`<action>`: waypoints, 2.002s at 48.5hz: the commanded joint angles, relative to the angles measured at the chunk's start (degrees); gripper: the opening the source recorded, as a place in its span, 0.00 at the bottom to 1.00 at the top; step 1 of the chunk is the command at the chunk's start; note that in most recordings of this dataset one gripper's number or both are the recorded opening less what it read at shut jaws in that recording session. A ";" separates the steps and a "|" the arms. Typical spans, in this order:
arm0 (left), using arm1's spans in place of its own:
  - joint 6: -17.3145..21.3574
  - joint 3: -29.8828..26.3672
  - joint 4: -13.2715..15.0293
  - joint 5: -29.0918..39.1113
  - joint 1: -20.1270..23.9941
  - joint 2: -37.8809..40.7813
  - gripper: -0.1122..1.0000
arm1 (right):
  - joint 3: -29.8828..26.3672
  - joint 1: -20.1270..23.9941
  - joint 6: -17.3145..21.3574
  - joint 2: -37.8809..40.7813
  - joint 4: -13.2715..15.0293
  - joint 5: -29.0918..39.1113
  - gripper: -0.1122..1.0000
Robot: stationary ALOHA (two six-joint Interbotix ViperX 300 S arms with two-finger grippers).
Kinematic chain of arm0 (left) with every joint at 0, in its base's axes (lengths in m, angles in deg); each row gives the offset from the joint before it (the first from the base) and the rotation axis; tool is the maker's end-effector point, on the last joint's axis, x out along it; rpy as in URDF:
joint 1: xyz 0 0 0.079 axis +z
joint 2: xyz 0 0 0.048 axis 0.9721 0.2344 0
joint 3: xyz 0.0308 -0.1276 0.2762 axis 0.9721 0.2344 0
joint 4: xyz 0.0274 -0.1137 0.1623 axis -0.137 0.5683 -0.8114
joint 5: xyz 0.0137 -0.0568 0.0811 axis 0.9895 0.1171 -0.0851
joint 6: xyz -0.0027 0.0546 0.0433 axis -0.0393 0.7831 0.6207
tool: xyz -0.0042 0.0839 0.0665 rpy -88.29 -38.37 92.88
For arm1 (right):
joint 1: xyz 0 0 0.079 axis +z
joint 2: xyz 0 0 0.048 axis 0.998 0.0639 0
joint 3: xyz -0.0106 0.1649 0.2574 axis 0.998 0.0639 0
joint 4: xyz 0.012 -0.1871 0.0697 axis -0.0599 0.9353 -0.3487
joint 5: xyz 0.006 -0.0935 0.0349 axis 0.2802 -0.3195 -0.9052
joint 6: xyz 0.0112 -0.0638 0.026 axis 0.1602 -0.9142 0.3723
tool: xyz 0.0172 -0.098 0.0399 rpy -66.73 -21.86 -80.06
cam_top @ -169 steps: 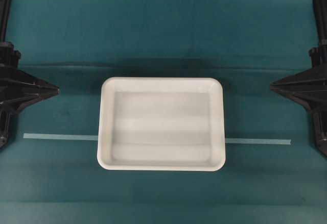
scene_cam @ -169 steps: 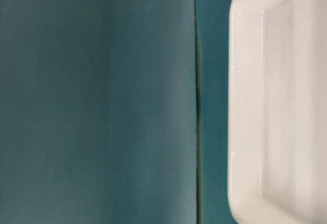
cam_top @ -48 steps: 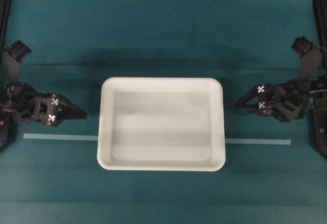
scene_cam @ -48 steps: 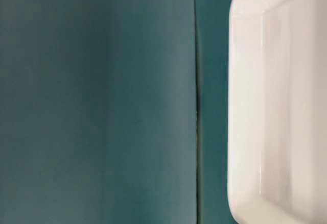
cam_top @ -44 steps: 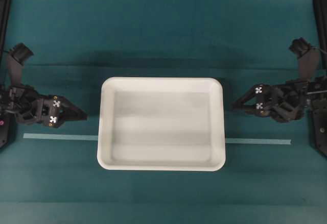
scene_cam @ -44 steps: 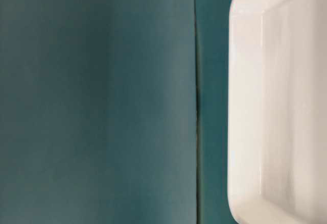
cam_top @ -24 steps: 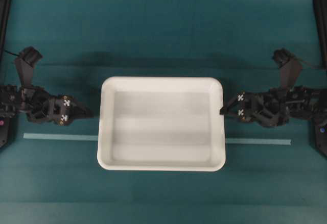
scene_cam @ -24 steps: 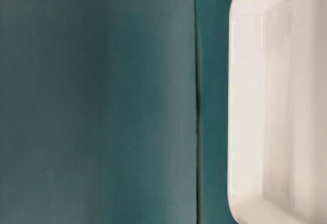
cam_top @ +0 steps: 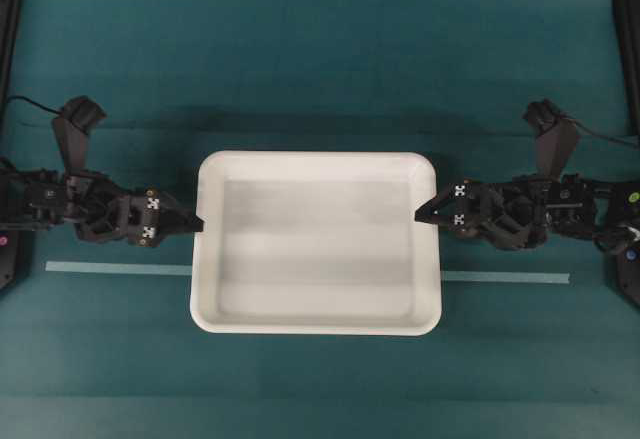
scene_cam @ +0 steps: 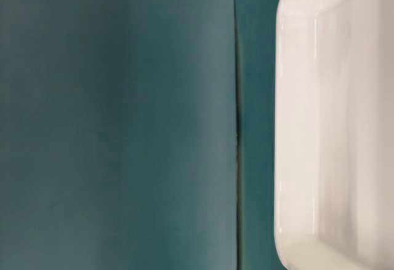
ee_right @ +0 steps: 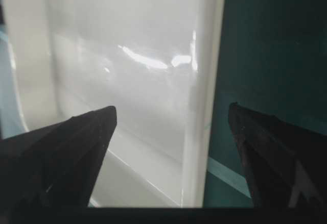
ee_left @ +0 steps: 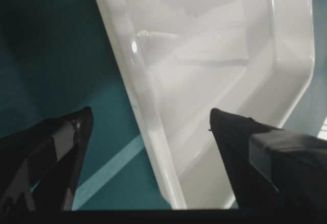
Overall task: Lift the white case with both hands.
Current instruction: 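Lower both open grippers over the tray's side rims, then close both grippers on the tray's left and right rims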
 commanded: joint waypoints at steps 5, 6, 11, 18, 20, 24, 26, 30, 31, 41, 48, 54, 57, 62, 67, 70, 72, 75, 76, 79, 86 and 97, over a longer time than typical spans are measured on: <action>0.18 -1.76 -0.26 -0.88 0.26 2.29 0.98 | 1.23 1.23 5.36 3.60 3.34 -6.24 0.94; 0.18 -1.76 -0.26 -0.88 0.26 2.29 0.98 | 1.67 1.49 6.59 3.96 4.04 -6.77 0.94; 0.18 -1.58 -0.26 -0.97 0.18 2.20 0.98 | 2.46 2.46 12.66 6.24 8.79 -10.63 0.94; 0.18 -1.58 -0.26 -0.97 0.26 2.46 0.98 | 2.11 1.49 18.54 10.46 14.94 -15.03 0.94; 0.18 -1.76 -0.26 -0.97 0.26 2.64 0.98 | 1.85 1.23 18.63 10.99 15.82 -14.85 0.94; 0.26 -1.93 -0.26 -0.97 0.26 2.81 0.98 | 1.67 0.79 18.37 10.72 16.00 -14.24 0.94; 0.18 -2.02 -0.26 -0.97 0.26 2.81 0.98 | 1.76 0.35 18.37 10.37 16.00 -14.06 0.94; 0.26 -2.02 -0.26 -0.97 0.26 2.90 0.97 | 2.64 -0.79 18.37 9.58 16.08 -14.15 0.94; 0.26 -2.02 -0.26 -0.97 0.26 2.90 0.97 | 2.72 -1.05 18.37 9.32 16.08 -14.15 0.94; 0.62 -2.90 -0.26 -0.88 0.26 3.96 0.96 | 2.55 -2.02 18.28 8.35 16.61 -13.54 0.94; 0.62 -4.31 -0.18 -0.88 0.18 5.71 0.96 | 2.46 -2.02 18.37 8.35 16.61 -12.57 0.94; 0.62 -5.45 -0.18 -0.79 0.00 7.03 0.96 | 1.85 -2.37 18.37 8.61 16.61 -11.87 0.93; 0.62 -5.63 -0.18 -0.53 0.00 7.12 0.96 | 1.58 -2.55 18.37 8.53 16.61 -11.51 0.93; 0.62 -5.10 -0.18 -0.35 0.00 6.94 0.94 | 1.32 -2.81 18.37 8.35 16.61 -11.16 0.93; 0.53 -4.57 -0.18 -0.18 -0.18 6.86 0.92 | 1.14 -2.90 18.37 8.09 16.61 -10.37 0.90; 0.53 -4.39 -0.18 -0.18 -0.18 6.77 0.90 | 0.97 -2.90 18.46 8.00 16.61 -9.40 0.89; 0.53 -4.31 -0.18 -0.18 -0.26 6.68 0.89 | 0.79 -2.90 18.63 7.91 16.61 -8.53 0.88; 0.53 -4.48 -0.18 -0.18 -0.26 6.68 0.86 | 0.35 -2.90 18.90 7.82 16.61 -6.68 0.85; 0.53 -4.57 -0.18 -0.18 -0.26 6.68 0.85 | 0.18 -2.99 18.90 7.73 16.61 -5.98 0.84; 0.53 -4.66 -0.18 -0.09 -0.26 6.68 0.75 | -0.79 -3.25 18.90 7.65 16.61 -3.34 0.77; 0.44 -4.92 -0.18 2.11 -0.26 6.68 0.43 | -2.72 -4.13 18.63 7.21 16.61 2.20 0.45; -0.79 -5.54 -0.18 6.24 -0.26 6.68 0.19 | -4.39 -4.57 18.37 5.80 16.61 8.44 0.20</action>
